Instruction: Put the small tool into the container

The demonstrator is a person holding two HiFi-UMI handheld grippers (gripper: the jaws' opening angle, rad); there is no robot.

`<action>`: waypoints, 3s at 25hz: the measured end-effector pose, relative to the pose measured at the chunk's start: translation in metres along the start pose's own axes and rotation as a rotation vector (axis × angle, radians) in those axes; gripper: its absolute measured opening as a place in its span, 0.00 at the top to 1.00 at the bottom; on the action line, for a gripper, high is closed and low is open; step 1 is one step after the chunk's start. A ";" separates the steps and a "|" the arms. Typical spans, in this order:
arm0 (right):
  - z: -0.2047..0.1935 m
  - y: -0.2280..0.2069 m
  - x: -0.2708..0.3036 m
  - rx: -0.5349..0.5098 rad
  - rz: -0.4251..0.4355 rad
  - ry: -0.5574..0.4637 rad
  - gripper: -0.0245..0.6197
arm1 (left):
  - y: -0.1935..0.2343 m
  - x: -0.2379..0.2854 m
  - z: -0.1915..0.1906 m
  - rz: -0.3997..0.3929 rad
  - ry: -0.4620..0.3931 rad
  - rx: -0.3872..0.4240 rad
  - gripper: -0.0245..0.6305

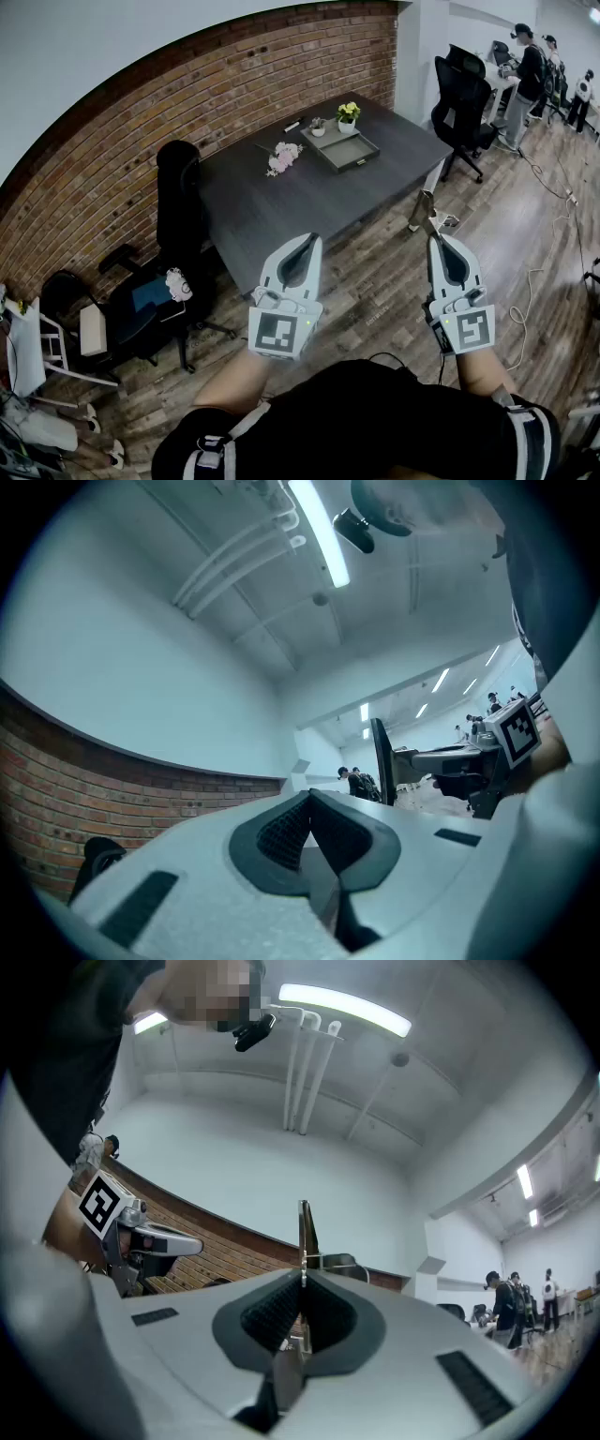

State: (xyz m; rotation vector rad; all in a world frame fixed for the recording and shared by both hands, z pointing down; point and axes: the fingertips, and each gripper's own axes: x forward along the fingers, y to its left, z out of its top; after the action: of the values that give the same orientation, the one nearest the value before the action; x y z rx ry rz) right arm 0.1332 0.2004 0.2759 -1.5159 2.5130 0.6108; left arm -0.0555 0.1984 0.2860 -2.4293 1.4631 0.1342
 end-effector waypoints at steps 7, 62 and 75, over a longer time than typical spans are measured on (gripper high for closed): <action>-0.003 0.001 0.001 -0.004 -0.001 0.015 0.96 | 0.002 -0.001 -0.003 -0.008 0.009 -0.004 0.95; -0.065 0.013 0.087 0.031 -0.023 0.081 0.96 | 0.069 0.045 -0.081 -0.057 0.130 -0.006 0.95; -0.110 -0.046 0.133 0.060 -0.023 0.098 0.96 | 0.068 0.126 -0.110 -0.079 0.159 0.022 0.95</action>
State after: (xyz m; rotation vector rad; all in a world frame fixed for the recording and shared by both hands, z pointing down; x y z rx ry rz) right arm 0.1186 0.0275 0.3198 -1.5882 2.5566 0.4638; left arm -0.0634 0.0285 0.3467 -2.5254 1.4211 -0.0947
